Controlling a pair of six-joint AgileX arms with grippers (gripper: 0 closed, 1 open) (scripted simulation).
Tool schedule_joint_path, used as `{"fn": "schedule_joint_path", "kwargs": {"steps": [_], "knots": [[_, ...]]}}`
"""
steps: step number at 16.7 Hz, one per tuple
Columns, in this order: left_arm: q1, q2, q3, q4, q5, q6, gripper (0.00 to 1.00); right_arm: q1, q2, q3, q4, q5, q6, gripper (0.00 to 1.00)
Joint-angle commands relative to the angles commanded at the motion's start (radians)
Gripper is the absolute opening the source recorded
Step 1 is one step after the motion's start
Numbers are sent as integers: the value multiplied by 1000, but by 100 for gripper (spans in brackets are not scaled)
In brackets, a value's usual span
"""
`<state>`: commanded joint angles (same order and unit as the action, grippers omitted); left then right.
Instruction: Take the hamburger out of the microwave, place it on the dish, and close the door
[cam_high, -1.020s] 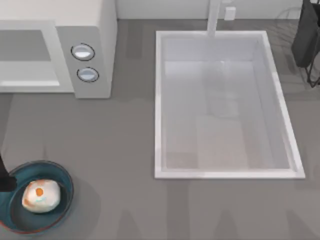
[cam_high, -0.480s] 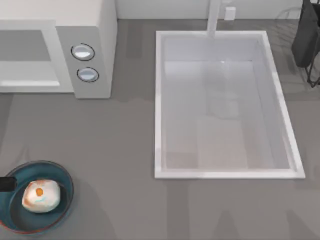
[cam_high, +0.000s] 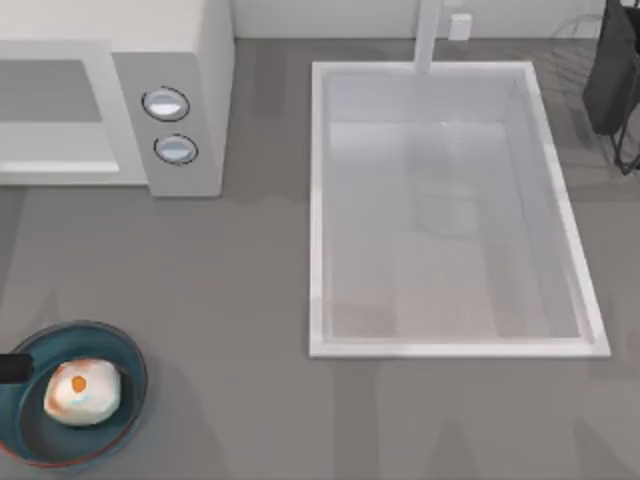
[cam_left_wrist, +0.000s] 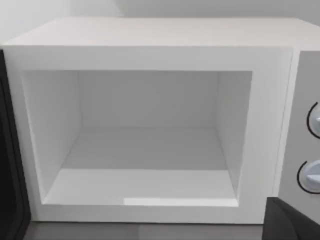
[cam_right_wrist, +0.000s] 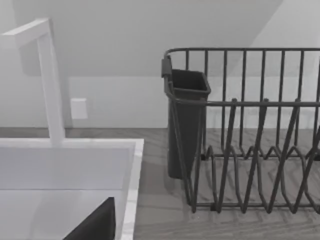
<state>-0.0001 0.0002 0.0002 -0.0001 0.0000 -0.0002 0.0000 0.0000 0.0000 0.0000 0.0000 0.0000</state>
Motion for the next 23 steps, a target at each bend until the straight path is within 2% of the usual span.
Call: {"fn": "schedule_joint_path", "kwargs": {"steps": [3,10,13,19,23], "knots": [[-31,40,-6,40,-31,1,0,0,0,0,0,0,0,100],[-213,310,-40,354,-212,5,0,0,0,0,0,0,0,100],[-255,370,-48,419,-254,6,0,0,0,0,0,0,0,100],[-253,352,-46,402,-253,5,0,0,0,0,0,0,0,100],[-255,216,-49,269,-255,3,0,0,0,0,0,0,0,100]]}}
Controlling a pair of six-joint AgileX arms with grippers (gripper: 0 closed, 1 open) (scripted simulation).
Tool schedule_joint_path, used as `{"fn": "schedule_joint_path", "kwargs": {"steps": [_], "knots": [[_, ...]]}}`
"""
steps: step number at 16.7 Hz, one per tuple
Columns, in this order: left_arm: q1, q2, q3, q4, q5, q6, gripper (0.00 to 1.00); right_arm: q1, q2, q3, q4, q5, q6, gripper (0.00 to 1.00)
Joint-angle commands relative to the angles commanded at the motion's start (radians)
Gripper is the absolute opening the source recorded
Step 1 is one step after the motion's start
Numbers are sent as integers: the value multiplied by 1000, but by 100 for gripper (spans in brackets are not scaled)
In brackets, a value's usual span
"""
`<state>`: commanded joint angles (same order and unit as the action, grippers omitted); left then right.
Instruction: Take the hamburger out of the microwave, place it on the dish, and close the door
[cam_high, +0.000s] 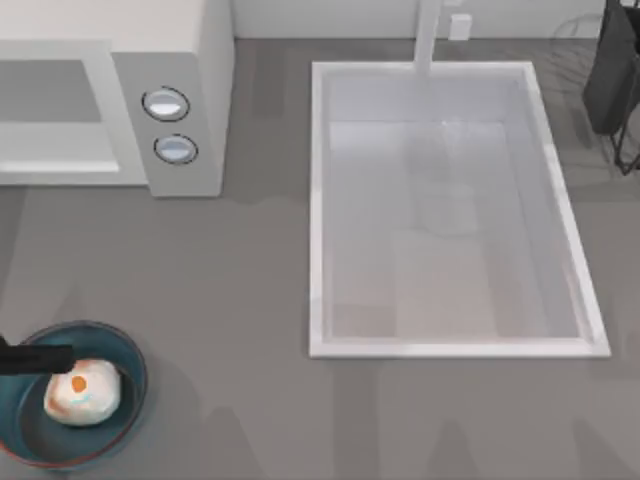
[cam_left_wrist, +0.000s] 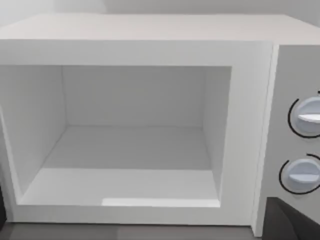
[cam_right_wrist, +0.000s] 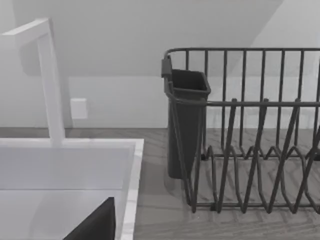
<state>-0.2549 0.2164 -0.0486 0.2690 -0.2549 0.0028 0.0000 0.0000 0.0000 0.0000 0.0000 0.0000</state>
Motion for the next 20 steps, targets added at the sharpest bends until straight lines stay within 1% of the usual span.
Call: {"fn": "schedule_joint_path", "kwargs": {"steps": [3,5,11,12,13,15,17,20], "knots": [[4,-142,-2,-141,4,-2,0,0,0,0,0,0,0,100],[7,-203,-2,-201,6,-3,0,0,0,0,0,0,0,100],[7,-218,0,-217,7,-3,0,0,0,0,0,0,0,100],[17,-208,10,-223,17,6,0,0,0,0,0,0,0,100],[38,-188,31,-233,36,25,0,0,0,0,0,0,0,100],[111,-117,104,-267,100,87,0,0,0,0,0,0,0,100],[218,-4,214,-316,189,171,0,0,0,0,0,0,0,100],[421,238,424,-412,345,321,0,0,0,0,0,0,0,100]]}}
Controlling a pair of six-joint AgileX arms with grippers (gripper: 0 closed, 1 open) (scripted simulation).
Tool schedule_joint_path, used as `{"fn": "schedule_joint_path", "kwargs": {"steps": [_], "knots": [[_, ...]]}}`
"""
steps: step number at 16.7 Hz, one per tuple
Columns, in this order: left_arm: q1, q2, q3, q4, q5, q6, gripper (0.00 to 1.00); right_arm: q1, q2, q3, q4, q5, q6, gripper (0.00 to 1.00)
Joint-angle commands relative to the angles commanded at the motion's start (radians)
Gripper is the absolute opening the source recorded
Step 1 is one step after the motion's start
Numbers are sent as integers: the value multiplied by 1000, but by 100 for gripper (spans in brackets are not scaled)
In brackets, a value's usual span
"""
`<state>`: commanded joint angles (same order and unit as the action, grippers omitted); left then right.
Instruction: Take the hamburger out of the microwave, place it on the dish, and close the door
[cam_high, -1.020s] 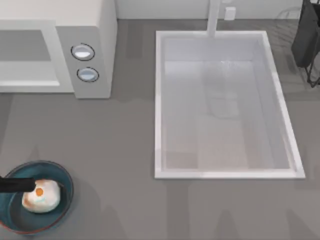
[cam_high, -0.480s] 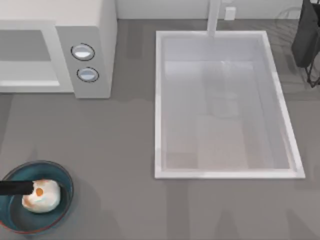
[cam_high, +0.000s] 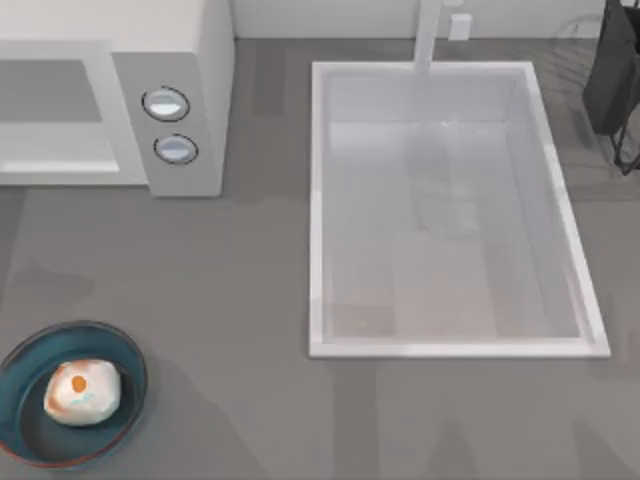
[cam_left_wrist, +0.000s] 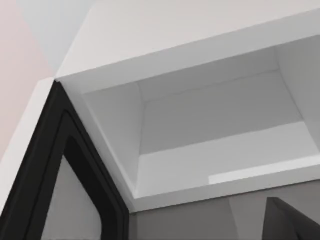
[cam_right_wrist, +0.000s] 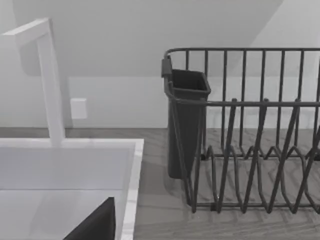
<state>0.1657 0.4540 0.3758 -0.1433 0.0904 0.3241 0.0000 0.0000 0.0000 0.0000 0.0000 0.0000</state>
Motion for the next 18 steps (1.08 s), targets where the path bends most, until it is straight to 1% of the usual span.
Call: {"fn": "schedule_joint_path", "kwargs": {"steps": [5,9,11,13,15,18], "knots": [[374,507,401,-199,265,258,0,0,0,0,0,0,0,100],[620,893,675,-366,427,423,0,0,0,0,0,0,0,100],[716,1044,784,-442,486,484,0,0,0,0,0,0,0,100],[790,1154,869,-508,529,531,0,0,0,0,0,0,0,100],[840,1223,926,-559,557,563,0,0,0,0,0,0,0,100],[872,1260,963,-601,576,586,0,0,0,0,0,0,0,100]]}}
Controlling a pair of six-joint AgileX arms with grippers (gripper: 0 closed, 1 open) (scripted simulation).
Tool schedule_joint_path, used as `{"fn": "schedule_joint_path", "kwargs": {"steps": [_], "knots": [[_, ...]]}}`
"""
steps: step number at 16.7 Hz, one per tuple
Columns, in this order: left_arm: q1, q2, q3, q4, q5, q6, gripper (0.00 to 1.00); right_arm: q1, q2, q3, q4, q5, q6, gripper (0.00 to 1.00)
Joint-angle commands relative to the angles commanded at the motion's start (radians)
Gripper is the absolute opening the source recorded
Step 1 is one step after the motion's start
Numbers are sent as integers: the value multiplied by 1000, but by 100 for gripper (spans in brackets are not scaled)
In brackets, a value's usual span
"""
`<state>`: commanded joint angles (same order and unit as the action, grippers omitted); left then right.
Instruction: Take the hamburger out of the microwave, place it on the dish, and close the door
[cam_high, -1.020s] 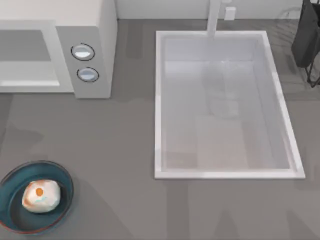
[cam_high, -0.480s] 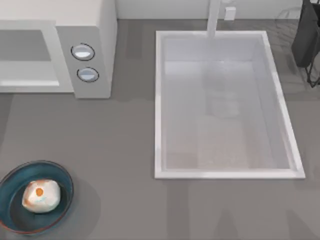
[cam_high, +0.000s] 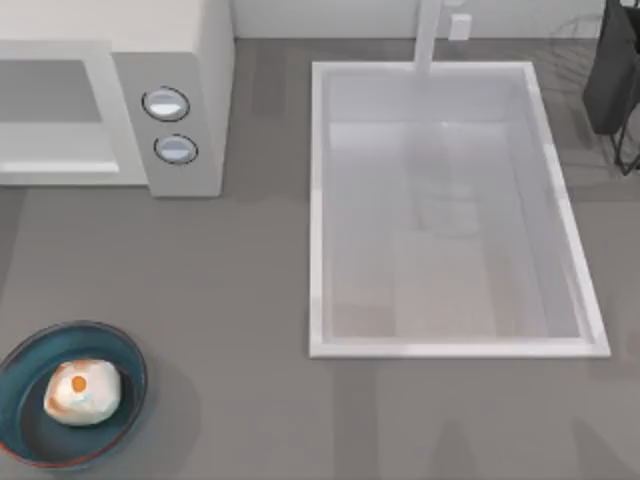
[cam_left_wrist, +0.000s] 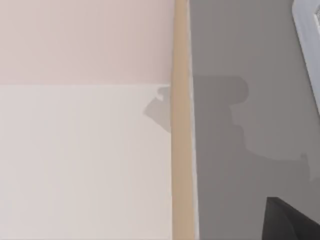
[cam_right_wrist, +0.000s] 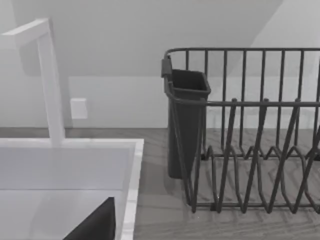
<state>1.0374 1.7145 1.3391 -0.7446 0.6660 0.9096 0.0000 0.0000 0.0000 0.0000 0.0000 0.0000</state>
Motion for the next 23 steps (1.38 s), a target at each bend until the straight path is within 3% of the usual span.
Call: {"fn": "schedule_joint_path", "kwargs": {"steps": [7,15,23], "knots": [[-2,6,-15,15,-1,2,0,0,0,0,0,0,0,100],[4,112,-234,351,3,6,0,0,0,0,0,0,0,100],[-10,107,-279,393,-1,-6,0,0,0,0,0,0,0,100]]}}
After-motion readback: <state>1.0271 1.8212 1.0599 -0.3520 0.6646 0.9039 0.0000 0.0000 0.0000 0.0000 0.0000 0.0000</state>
